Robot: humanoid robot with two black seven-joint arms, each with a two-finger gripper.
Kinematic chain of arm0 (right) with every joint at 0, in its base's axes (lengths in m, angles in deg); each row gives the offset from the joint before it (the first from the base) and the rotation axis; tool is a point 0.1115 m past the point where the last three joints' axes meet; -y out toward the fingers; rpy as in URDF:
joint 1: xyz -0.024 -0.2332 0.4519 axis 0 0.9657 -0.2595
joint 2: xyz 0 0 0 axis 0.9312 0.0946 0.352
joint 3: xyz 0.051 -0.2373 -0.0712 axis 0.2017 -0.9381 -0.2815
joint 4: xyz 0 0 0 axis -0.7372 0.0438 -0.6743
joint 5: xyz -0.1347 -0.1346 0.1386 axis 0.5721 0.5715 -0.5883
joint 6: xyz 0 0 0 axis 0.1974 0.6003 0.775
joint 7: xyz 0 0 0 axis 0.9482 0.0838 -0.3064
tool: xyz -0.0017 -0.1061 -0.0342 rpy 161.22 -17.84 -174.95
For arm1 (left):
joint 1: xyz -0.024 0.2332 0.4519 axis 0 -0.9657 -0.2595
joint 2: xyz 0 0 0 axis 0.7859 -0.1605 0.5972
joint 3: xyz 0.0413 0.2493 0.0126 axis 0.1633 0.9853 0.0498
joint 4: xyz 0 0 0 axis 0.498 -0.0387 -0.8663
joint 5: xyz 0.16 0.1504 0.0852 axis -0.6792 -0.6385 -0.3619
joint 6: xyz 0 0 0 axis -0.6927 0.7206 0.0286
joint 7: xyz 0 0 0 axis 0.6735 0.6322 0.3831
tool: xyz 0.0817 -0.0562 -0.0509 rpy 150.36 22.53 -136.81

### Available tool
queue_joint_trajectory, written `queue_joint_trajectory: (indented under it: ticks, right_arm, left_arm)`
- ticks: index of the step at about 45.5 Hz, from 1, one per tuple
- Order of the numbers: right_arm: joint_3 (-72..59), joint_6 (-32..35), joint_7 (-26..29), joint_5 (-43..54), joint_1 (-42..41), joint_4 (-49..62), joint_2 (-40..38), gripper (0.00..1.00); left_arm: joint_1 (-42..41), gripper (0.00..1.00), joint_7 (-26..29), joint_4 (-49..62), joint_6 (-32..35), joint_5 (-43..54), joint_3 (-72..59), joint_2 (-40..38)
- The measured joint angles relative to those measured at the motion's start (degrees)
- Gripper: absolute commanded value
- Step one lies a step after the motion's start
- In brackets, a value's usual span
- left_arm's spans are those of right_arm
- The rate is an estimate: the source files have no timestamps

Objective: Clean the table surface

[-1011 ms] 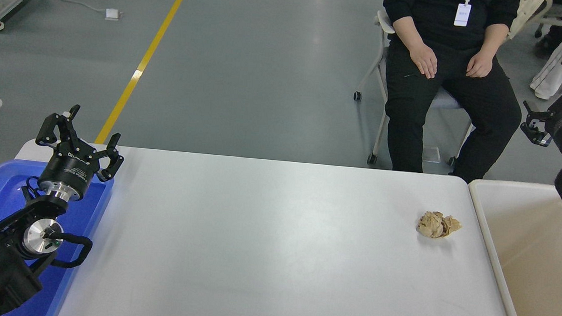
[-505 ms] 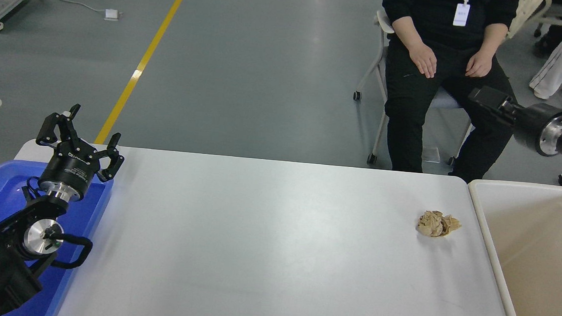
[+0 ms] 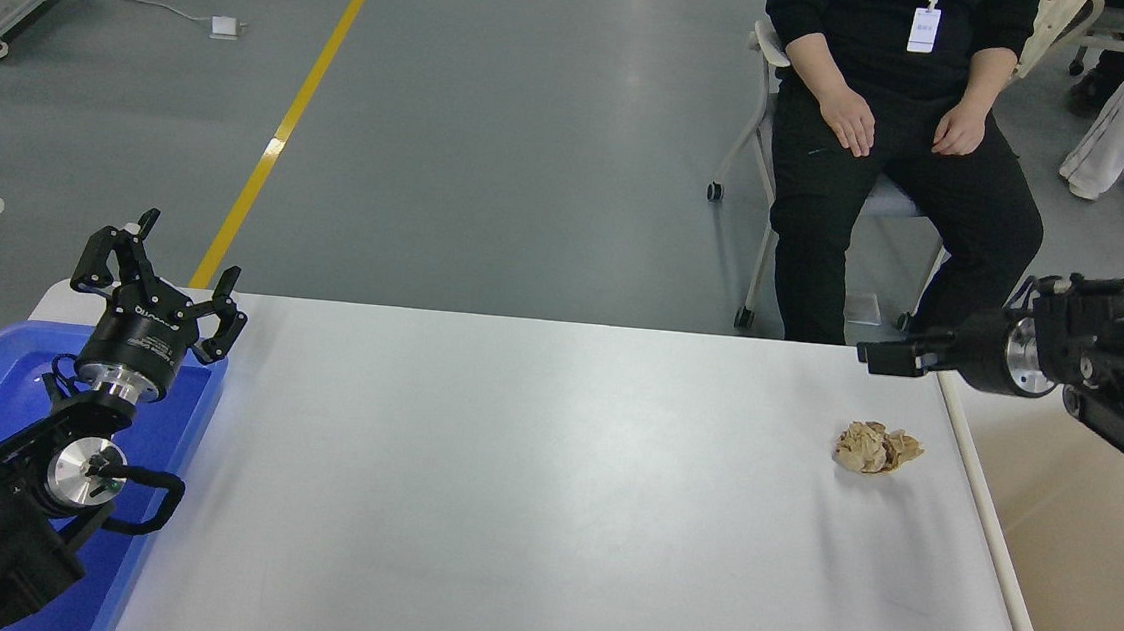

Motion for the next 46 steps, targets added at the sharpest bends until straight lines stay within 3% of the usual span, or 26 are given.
queue_joint_trajectory:
  ticks: [46]
  right_arm:
    - [-1.5,-6.7,-0.4,0.2,13.7,16.5,11.3,0.98]
  left_arm:
    - [0.0,1.00,0.0,0.0,0.0,0.0,0.0,0.0]
